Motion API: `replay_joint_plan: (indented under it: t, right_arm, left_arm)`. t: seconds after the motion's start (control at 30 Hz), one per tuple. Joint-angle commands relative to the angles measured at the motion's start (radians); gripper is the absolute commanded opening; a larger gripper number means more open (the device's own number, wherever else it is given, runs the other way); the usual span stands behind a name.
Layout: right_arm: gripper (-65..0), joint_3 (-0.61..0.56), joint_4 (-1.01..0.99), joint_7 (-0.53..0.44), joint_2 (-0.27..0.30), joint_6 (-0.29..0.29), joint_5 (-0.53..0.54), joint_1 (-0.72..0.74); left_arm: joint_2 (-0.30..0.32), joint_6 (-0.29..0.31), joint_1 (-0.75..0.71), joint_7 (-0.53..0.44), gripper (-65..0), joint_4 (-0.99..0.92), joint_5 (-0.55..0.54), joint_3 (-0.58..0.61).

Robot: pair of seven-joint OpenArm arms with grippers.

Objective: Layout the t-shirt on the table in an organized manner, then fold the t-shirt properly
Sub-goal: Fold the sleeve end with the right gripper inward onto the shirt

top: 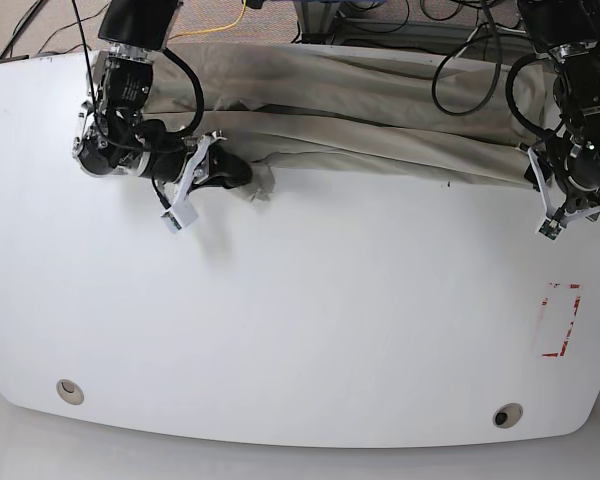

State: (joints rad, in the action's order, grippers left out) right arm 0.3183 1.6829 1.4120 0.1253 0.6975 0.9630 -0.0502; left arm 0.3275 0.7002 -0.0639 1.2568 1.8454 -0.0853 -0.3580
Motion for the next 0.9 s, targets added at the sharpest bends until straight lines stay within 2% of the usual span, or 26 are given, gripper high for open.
replay_joint_plan:
  t: [0.0, 0.2, 0.57, 0.87]
  right_arm:
    - [-60.6, -0.038, 0.021, -0.016, 0.029, 0.001, 0.123, -0.024]
    - [-60.6, -0.101, 0.027, -0.016, 0.078, 0.001, 0.222, -0.083]
    - [-60.4, -0.176, 0.148, -0.016, 0.135, 0.001, 0.233, -0.167]
    - [-60.4, -0.261, 0.153, -0.016, 0.176, 0.001, 0.307, -0.227]
  left_arm:
    - [0.015, -0.002, 0.012, -0.007, -32.4, 0.013, 0.008, -0.003]
    - [0.015, -0.002, 0.016, -0.007, -32.4, 0.013, 0.008, 0.001]
    - [0.014, -0.002, 0.016, -0.009, -32.4, 0.013, 0.008, 0.043]
    - [0.014, -0.002, 0.014, -0.009, -32.4, 0.013, 0.008, 0.043]
